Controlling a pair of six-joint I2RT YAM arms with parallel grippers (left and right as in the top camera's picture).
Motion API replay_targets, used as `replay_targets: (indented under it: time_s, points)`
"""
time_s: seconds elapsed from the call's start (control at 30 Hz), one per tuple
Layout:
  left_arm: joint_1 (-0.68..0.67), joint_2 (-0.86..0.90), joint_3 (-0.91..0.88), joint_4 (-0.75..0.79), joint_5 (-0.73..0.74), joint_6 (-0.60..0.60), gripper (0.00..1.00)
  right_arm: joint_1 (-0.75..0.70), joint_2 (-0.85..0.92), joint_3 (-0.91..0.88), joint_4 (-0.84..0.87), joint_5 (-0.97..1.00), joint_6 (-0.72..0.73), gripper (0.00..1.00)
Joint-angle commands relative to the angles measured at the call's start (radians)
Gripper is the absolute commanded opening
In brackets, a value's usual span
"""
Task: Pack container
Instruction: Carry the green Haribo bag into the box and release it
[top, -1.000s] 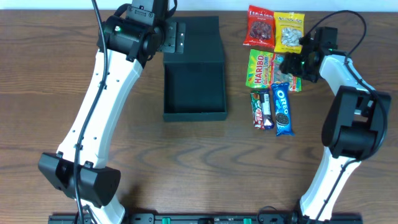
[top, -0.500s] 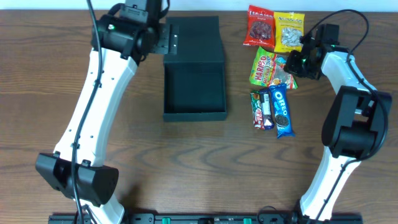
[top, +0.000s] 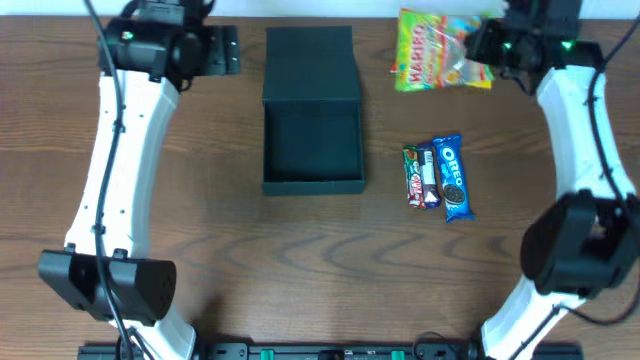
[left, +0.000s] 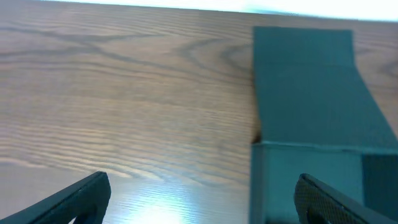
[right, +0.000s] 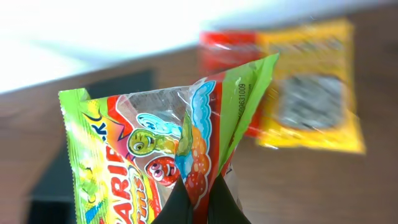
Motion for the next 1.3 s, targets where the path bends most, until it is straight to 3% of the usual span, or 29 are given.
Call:
replay_targets:
  time_s: [0.0, 0.27, 0.5, 0.63, 0.9, 0.93, 1.03, 1.13, 1.27]
  points:
    - [0.049, -0.034, -0.002, -0.003, 0.001, 0.018, 0.95, 0.106, -0.021, 0.012, -0.003, -0.098, -0.007, 0.02]
    - [0.096, -0.034, -0.002, -0.003, 0.001, 0.018, 0.95, 0.322, 0.02, 0.011, -0.068, -0.129, 0.004, 0.01]
    - [0.096, -0.034, -0.002, -0.008, 0.001, 0.017, 0.95, 0.456, 0.102, 0.011, -0.113, -0.081, 0.197, 0.01]
    - [0.096, -0.034, -0.002, -0.014, 0.001, 0.017, 0.95, 0.505, 0.13, 0.011, -0.168, 0.036, 0.291, 0.02]
    - [0.096, -0.034, -0.002, -0.021, 0.002, 0.017, 0.95, 0.537, 0.131, 0.011, -0.255, 0.108, 0.312, 0.01]
    - [0.096, -0.034, -0.002, -0.021, 0.002, 0.017, 0.95, 0.537, 0.131, 0.011, -0.264, 0.107, 0.312, 0.04]
    - [0.096, -0.034, -0.002, -0.021, 0.002, 0.017, 0.95, 0.534, 0.131, 0.011, -0.262, 0.108, 0.311, 0.65]
    - [0.096, -0.034, -0.002, -0.023, 0.002, 0.017, 0.95, 0.518, 0.126, 0.023, -0.257, 0.107, 0.311, 0.74]
    - [0.096, -0.034, -0.002, -0.027, 0.002, 0.017, 0.95, 0.492, 0.097, 0.062, -0.27, 0.107, 0.267, 0.69]
